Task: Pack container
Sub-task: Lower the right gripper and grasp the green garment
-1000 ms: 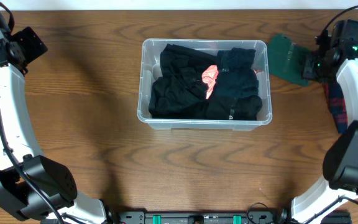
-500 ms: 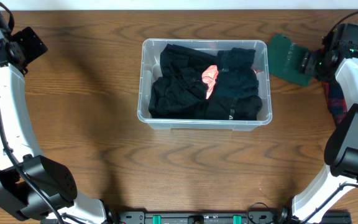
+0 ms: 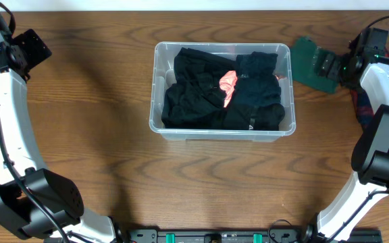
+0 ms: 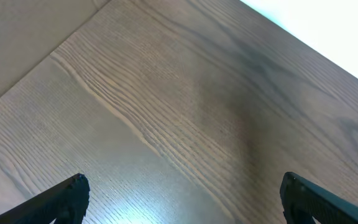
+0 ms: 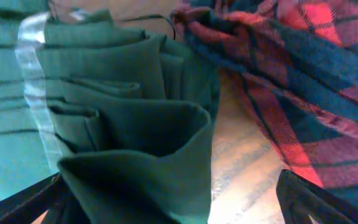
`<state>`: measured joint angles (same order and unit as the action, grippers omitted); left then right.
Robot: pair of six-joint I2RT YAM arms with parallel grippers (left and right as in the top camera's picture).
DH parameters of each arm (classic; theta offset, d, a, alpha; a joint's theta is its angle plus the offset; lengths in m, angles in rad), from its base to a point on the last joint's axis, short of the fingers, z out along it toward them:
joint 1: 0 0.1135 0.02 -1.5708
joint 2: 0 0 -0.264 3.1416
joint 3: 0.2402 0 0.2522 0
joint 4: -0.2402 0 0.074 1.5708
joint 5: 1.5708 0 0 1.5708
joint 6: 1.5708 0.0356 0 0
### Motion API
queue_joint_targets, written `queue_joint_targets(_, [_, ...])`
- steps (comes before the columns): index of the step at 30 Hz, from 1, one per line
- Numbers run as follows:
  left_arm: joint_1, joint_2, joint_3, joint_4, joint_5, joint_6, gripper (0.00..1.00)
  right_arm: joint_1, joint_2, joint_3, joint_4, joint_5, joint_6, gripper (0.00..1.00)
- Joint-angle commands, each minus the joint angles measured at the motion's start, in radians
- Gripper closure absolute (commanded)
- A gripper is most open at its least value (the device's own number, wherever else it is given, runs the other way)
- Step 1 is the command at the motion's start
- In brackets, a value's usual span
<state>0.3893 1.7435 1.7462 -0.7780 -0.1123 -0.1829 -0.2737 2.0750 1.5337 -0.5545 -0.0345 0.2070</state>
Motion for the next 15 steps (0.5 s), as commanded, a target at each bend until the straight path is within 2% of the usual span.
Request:
queue_joint_targets(1, [0.003,-0.003,0.003,0.000,-0.012,0.003,0.02,-0.002,0.020,-0.005,0.021,-0.037,0.051,0.01])
queue_joint_targets(15, [0.003,-0.003,0.003,0.000,-0.012,0.003,0.02,-0.002,0.120,-0.005,0.098,-0.093,0.049,0.01])
